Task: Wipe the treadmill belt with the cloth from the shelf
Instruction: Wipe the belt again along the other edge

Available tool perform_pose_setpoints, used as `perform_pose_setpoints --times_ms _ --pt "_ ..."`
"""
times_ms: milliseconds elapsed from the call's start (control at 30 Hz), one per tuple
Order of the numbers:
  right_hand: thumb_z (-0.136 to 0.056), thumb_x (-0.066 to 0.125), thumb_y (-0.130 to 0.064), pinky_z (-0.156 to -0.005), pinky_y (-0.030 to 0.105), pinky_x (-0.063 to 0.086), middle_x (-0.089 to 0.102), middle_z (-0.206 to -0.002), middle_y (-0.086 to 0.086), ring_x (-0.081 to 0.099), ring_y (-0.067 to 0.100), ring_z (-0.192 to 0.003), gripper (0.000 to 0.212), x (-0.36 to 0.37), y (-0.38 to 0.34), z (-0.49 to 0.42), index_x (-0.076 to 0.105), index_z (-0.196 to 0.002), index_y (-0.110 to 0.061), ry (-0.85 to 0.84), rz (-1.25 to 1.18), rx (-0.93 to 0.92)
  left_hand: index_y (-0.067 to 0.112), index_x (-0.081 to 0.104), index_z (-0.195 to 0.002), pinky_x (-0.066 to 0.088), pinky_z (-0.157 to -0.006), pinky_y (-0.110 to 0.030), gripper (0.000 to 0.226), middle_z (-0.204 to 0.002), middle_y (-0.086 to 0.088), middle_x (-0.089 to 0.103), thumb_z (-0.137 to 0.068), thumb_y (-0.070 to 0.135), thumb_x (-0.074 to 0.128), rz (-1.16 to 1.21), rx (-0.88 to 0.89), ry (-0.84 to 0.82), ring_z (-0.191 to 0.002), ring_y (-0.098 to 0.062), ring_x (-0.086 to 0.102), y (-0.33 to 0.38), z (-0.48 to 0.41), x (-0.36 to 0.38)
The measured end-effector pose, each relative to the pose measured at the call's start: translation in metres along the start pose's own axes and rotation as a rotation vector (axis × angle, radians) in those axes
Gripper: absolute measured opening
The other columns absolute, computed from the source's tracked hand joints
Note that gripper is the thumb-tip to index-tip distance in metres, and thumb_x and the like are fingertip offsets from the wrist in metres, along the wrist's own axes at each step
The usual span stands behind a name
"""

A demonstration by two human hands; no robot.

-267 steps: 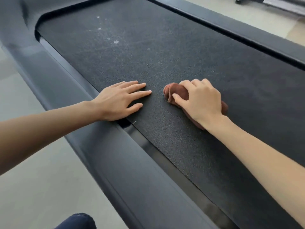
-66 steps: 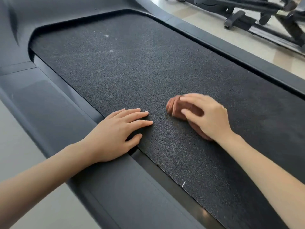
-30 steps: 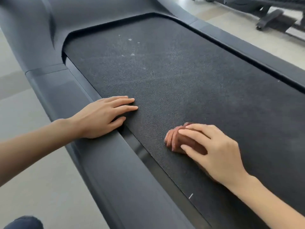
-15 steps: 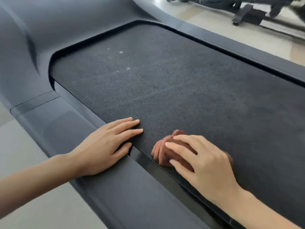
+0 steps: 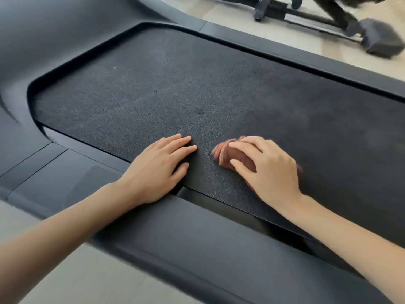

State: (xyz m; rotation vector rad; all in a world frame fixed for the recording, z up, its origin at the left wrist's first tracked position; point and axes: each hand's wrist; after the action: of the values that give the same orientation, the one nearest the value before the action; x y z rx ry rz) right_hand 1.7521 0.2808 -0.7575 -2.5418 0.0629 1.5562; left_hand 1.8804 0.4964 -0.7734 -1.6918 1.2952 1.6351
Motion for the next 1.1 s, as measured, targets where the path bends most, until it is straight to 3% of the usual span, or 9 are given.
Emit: perform_pose_setpoints --times_ms 200,333,533,700,900,967,1100 --pt "-0.088 0.053 -0.040 -0.088 0.025 0.042 0.062 -0.119 -0.004 0.058 0.017 -0.105 0.038 -0.026 -0.023 0.043 0.065 -0.121 -0.026 -0.102 -0.028 -0.181 0.011 0.059 -0.128 0.038 -0.105 -0.051 0.058 -0.137 -0.009 0.053 -0.089 0.041 0.027 0.003 0.006 0.026 -0.130 -0.029 0.045 -0.001 -0.002 0.004" --pt "-0.087 0.052 -0.041 -0.082 0.028 0.049 0.063 -0.116 -0.005 0.060 0.016 -0.103 0.036 -0.027 -0.018 0.030 0.066 -0.117 -0.026 -0.160 -0.024 -0.204 0.011 0.059 -0.128 0.038 -0.106 -0.051 0.059 -0.137 -0.010 0.053 -0.089 0.041 0.026 0.011 0.008 -0.004 -0.130 -0.030 0.045 -0.001 -0.002 0.003" --pt "-0.086 0.057 -0.040 -0.081 0.023 0.048 0.062 -0.114 -0.009 0.058 0.010 -0.102 0.033 -0.008 -0.005 -0.003 0.067 -0.115 -0.026 -0.110 -0.163 -0.278 0.020 0.057 -0.131 0.027 -0.111 -0.037 0.059 -0.141 -0.001 0.049 -0.089 0.043 0.021 -0.009 -0.065 0.021 -0.133 -0.021 0.042 -0.004 0.003 0.000" --pt "-0.086 0.059 -0.045 -0.070 0.024 0.041 0.060 -0.112 -0.010 0.057 0.013 -0.103 0.031 0.027 0.022 -0.085 0.065 -0.113 -0.032 -0.082 -0.149 -0.121 0.021 0.056 -0.132 0.025 -0.111 -0.035 0.061 -0.143 0.000 0.047 -0.088 0.044 0.021 -0.009 -0.140 0.006 -0.135 -0.021 0.040 -0.035 0.008 -0.018" --pt "-0.089 0.055 -0.050 -0.085 0.038 0.044 0.059 -0.123 0.002 0.054 0.030 -0.113 0.035 0.077 0.031 -0.190 0.061 -0.119 -0.033 -0.145 -0.005 0.173 0.023 0.054 -0.133 0.028 -0.112 -0.040 0.055 -0.144 0.002 0.046 -0.090 0.040 0.024 -0.034 -0.168 -0.003 -0.136 -0.020 0.038 -0.042 0.015 -0.023" --pt "-0.087 0.055 -0.056 -0.081 0.037 0.044 0.061 -0.120 0.000 0.056 0.028 -0.111 0.038 0.078 0.020 -0.185 0.062 -0.117 -0.034 -0.137 0.016 0.108 0.026 0.053 -0.134 0.027 -0.113 -0.039 0.054 -0.145 0.003 0.045 -0.091 0.041 0.024 -0.047 -0.178 -0.011 -0.136 -0.019 0.037 -0.048 0.016 -0.025" --pt "-0.085 0.052 -0.057 -0.069 0.028 0.045 0.064 -0.106 -0.008 0.062 0.020 -0.093 0.037 0.056 -0.016 -0.128 0.065 -0.109 -0.033 -0.055 -0.065 -0.244 0.026 0.053 -0.135 0.031 -0.112 -0.042 0.054 -0.145 0.002 0.045 -0.091 0.042 0.025 -0.055 -0.222 -0.008 -0.136 -0.020 0.037 -0.075 0.023 -0.034"
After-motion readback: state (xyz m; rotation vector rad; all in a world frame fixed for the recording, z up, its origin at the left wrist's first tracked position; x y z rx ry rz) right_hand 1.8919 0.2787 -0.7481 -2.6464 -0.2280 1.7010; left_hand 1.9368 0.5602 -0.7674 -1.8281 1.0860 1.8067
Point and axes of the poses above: each hand's wrist, its own z-axis away from the middle knuckle, its own x-axis out of the palm, y = z × x
